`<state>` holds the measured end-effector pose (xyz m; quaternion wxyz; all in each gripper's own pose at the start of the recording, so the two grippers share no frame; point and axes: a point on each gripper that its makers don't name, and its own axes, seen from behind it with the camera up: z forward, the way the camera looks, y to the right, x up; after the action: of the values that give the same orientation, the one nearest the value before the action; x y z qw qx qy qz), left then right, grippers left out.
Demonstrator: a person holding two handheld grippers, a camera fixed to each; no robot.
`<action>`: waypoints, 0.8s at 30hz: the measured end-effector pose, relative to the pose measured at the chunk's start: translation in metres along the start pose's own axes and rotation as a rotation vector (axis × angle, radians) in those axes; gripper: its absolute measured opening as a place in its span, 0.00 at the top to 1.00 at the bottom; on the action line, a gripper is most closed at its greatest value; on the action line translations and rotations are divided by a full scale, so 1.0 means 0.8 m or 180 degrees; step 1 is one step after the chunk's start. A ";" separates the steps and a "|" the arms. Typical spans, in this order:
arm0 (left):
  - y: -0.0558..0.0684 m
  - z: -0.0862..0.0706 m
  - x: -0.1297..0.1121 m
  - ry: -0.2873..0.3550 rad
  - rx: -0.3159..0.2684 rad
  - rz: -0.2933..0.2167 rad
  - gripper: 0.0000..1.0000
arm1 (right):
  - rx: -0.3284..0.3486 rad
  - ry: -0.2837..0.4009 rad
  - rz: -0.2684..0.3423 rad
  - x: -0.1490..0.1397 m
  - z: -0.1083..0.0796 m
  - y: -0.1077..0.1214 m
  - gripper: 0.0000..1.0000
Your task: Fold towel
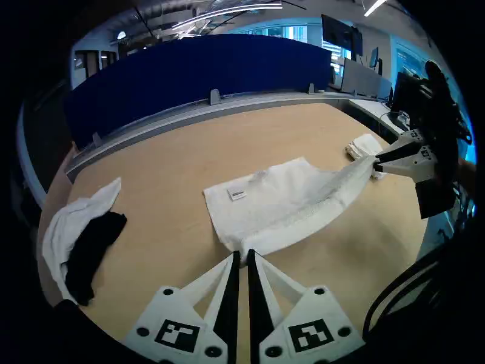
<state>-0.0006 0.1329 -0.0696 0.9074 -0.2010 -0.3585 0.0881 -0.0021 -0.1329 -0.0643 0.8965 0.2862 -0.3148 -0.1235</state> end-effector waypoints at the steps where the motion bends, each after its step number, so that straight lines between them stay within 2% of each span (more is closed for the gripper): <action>1: 0.001 0.001 0.000 -0.0003 -0.0001 0.0000 0.91 | 0.0003 -0.0004 0.0003 -0.001 0.000 0.001 0.82; 11: 0.001 0.012 0.007 -0.0008 0.0000 0.0001 0.91 | -0.0003 -0.0007 -0.0001 0.001 0.006 0.010 0.82; 19: -0.011 0.031 0.026 0.0023 0.0025 0.0035 0.91 | -0.0024 -0.0016 -0.0017 0.008 0.024 0.027 0.82; 24: -0.022 0.050 0.038 0.0038 0.0051 0.0055 0.91 | -0.0027 -0.0037 -0.0002 0.012 0.042 0.039 0.82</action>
<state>-0.0058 0.1381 -0.0168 0.9103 -0.1973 -0.3507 0.0977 -0.0147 -0.1265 -0.0200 0.8958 0.2817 -0.3194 -0.1268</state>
